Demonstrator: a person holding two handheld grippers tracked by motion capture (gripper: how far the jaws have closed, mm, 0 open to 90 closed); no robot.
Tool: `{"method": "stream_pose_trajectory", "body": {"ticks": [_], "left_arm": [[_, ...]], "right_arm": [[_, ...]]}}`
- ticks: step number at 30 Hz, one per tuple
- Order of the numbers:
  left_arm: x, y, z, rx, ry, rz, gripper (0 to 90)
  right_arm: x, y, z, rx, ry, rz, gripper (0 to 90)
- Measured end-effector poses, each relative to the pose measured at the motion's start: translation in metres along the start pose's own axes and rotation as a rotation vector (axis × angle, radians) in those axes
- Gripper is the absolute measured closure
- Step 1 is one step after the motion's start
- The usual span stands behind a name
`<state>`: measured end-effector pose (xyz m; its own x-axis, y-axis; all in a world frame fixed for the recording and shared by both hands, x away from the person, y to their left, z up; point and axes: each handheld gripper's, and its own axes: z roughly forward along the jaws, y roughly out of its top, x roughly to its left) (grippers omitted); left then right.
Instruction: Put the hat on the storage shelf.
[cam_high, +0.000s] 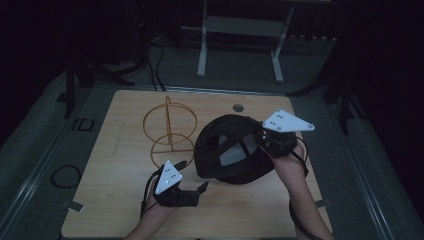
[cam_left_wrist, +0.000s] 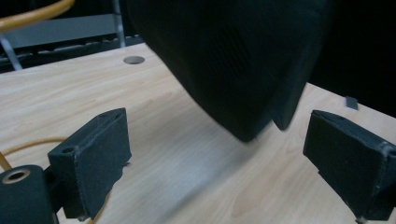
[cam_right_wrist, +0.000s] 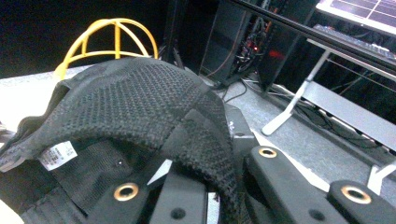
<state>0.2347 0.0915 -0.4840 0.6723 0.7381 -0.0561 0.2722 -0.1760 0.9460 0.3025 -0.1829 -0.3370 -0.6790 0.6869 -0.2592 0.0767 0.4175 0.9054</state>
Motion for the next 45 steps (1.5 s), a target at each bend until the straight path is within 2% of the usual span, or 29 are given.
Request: {"method": "stream_pose_trajectory", "body": {"ticks": [2,4,5,7,8,12,15,16,18,22,23,24,34,35,38,41,42,43,45], "left_arm": [[0.003,0.005,0.002,-0.023,0.018,-0.019,10.4],[0.005,0.007,0.003,-0.040,0.035,-0.021,13.1],[0.006,0.009,0.004,-0.044,0.030,-0.025,14.5],[0.006,0.010,0.004,-0.046,0.035,-0.017,15.4],[0.006,0.011,0.005,-0.038,0.036,0.000,15.4],[0.007,0.015,0.006,-0.033,0.030,0.004,26.1],[0.006,0.017,0.007,-0.039,0.042,0.008,41.1],[0.006,0.017,0.007,-0.041,0.042,0.006,52.0],[0.006,0.018,0.008,-0.040,0.050,0.005,62.8],[0.005,0.019,0.010,-0.041,0.067,-0.006,79.0],[0.005,0.019,0.010,-0.041,0.067,-0.006,79.0],[0.005,0.020,0.009,-0.060,0.075,-0.009,86.3],[0.003,0.028,0.006,-0.072,0.096,-0.007,88.4],[0.003,0.029,0.005,-0.075,0.095,-0.019,88.5],[0.002,0.034,0.003,-0.064,0.082,-0.013,88.6],[0.003,0.036,0.003,-0.066,0.071,-0.025,88.7],[0.003,0.038,0.002,-0.070,0.058,-0.036,88.7],[0.003,0.039,0.002,-0.074,0.044,-0.046,88.7],[0.003,0.043,0.001,-0.083,0.031,-0.057,88.7]], "right_arm": [[0.002,0.001,0.000,-0.004,0.009,-0.002,88.5],[0.004,0.002,0.000,-0.008,0.011,-0.001,88.5],[0.004,0.002,0.001,-0.011,0.017,0.000,88.5],[0.005,0.003,0.001,-0.013,0.020,0.002,88.5],[0.006,0.003,0.001,-0.016,0.022,-0.001,88.5],[0.011,0.005,0.002,-0.020,0.040,-0.021,88.5],[0.014,0.006,0.001,-0.021,0.041,-0.030,88.5],[0.014,0.006,0.000,-0.020,0.038,-0.029,88.5],[0.014,0.006,-0.001,-0.020,0.034,-0.030,88.5],[0.014,0.004,-0.002,-0.016,0.031,-0.035,88.5],[0.014,0.003,-0.002,-0.013,0.033,-0.033,88.5],[0.015,0.001,-0.001,-0.003,0.032,-0.036,88.5],[0.017,-0.011,-0.010,-0.023,0.042,-0.008,88.4],[0.017,-0.015,-0.013,-0.027,0.039,0.005,88.2],[0.014,-0.021,-0.015,-0.030,0.051,0.021,87.7],[0.013,-0.025,-0.016,-0.035,0.064,0.032,85.4],[0.012,-0.026,-0.017,-0.038,0.071,0.043,82.9],[0.012,-0.028,-0.018,-0.043,0.076,0.043,74.7],[0.011,-0.032,-0.019,-0.040,0.084,0.047,68.1]]}}
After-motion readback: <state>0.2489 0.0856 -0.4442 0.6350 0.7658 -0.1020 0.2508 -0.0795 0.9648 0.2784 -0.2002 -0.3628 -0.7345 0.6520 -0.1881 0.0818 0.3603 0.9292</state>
